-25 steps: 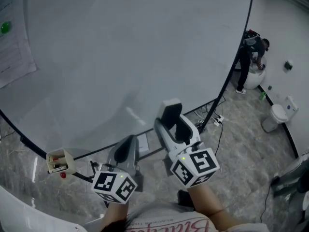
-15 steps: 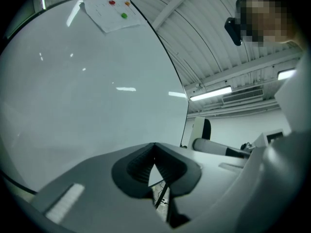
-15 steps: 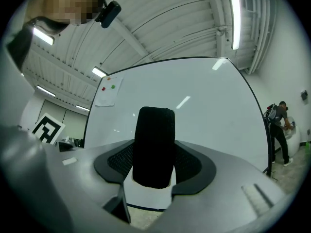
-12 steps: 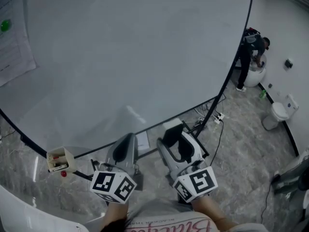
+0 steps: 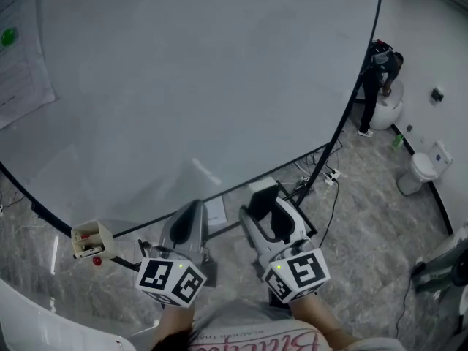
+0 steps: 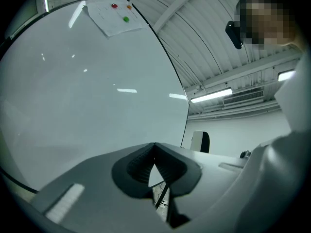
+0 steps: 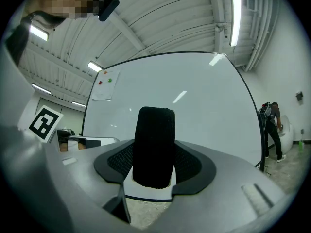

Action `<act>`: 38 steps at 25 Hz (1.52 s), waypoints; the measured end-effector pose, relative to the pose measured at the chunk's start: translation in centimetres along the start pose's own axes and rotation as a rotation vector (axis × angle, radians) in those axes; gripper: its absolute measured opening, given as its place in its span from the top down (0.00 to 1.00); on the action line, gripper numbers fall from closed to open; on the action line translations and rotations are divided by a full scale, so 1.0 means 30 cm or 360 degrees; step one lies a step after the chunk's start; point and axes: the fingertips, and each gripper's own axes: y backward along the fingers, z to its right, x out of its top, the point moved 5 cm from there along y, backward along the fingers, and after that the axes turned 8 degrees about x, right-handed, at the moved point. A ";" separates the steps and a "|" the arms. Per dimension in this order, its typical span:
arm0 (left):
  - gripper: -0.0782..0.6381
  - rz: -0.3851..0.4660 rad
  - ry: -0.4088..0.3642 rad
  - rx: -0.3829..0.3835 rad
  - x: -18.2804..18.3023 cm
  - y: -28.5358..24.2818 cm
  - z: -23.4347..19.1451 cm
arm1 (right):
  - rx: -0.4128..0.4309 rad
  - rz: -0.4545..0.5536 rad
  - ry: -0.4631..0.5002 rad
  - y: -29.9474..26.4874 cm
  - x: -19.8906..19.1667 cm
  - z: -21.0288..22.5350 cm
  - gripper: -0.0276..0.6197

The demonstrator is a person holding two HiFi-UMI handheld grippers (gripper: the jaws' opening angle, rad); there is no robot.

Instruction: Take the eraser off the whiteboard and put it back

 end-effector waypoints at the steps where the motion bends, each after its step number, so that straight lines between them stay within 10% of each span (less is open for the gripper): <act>1: 0.89 -0.0004 0.0000 -0.0005 -0.001 0.000 0.001 | 0.0002 -0.0004 -0.0008 -0.002 -0.002 0.000 0.59; 18: 0.89 -0.0003 0.0012 0.0000 -0.002 0.000 -0.008 | 0.0004 0.0047 0.0057 -0.161 0.124 0.115 0.59; 38: 0.89 -0.0048 0.0038 -0.0036 -0.024 -0.025 -0.009 | -0.0024 -0.0118 0.0563 -0.600 0.267 0.259 0.58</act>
